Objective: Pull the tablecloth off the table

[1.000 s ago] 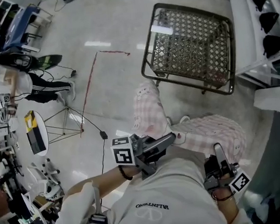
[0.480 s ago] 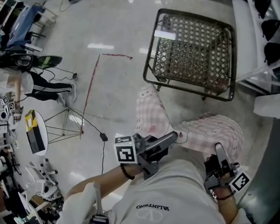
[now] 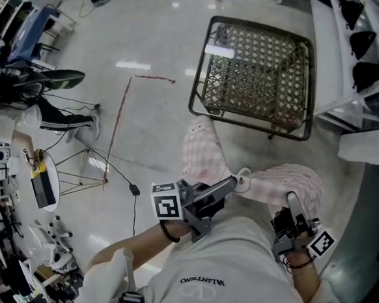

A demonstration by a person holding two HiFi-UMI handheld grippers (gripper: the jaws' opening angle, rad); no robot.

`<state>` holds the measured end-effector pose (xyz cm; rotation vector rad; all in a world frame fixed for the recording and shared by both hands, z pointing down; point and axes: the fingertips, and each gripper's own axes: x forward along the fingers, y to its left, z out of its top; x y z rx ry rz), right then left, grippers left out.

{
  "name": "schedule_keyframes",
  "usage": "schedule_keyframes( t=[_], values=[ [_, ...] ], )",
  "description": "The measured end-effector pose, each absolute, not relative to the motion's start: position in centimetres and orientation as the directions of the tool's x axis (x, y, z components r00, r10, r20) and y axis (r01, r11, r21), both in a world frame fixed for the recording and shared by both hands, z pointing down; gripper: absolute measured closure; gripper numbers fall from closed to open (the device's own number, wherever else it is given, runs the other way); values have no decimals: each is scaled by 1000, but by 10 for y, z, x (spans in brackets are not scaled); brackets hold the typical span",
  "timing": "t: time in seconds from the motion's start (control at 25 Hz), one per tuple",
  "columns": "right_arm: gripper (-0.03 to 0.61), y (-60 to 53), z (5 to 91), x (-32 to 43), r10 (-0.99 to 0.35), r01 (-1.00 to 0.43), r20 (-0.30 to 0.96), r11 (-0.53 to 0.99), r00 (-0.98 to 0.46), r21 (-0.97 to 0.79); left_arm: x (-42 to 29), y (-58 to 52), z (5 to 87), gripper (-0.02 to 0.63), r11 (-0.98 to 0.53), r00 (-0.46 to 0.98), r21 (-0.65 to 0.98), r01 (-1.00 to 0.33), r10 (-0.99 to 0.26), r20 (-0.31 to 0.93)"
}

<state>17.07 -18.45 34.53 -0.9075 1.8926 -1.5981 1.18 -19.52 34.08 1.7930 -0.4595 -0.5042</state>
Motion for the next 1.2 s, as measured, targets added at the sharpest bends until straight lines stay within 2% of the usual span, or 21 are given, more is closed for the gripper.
schedule_keyframes(
  t=[1.2],
  values=[
    [568, -191, 341, 168, -740, -165, 31, 109, -672, -980, 10, -197, 329, 614, -333, 815, 939, -89, -567, -124]
  ],
)
